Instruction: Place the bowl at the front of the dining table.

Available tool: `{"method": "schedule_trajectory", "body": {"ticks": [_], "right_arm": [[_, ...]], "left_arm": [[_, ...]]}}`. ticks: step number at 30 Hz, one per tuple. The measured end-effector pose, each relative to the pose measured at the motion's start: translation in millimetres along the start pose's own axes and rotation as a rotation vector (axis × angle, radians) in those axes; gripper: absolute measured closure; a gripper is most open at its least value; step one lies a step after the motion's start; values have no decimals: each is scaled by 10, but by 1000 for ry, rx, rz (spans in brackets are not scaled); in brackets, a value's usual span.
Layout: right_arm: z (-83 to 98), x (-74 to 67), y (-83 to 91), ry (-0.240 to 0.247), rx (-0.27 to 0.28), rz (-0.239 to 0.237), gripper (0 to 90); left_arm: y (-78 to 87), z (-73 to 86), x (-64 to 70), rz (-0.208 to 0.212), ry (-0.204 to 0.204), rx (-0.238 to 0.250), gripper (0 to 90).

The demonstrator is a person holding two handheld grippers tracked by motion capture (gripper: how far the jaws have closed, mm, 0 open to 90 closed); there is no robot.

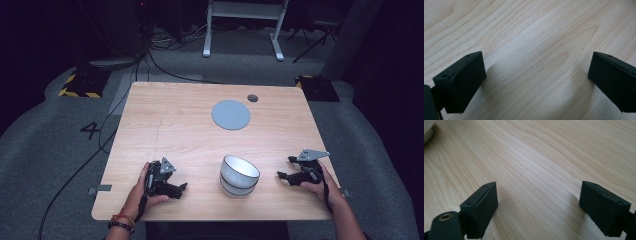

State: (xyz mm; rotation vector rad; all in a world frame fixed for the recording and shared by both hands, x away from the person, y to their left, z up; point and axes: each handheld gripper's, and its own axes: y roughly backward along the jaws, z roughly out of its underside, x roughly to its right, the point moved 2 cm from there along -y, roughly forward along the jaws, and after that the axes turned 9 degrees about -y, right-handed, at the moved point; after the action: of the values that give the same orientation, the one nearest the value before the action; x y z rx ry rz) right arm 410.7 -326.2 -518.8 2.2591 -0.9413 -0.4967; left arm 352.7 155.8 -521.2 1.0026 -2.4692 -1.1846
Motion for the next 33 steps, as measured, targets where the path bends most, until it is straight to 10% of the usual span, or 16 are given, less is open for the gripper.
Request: {"method": "schedule_trajectory", "body": {"ticks": [33], "right_arm": [[-135, -210, 244, 54, 2, -11, 190]], "left_arm": [[-2, -2, -3, -5, 1, -2, 7]]}}
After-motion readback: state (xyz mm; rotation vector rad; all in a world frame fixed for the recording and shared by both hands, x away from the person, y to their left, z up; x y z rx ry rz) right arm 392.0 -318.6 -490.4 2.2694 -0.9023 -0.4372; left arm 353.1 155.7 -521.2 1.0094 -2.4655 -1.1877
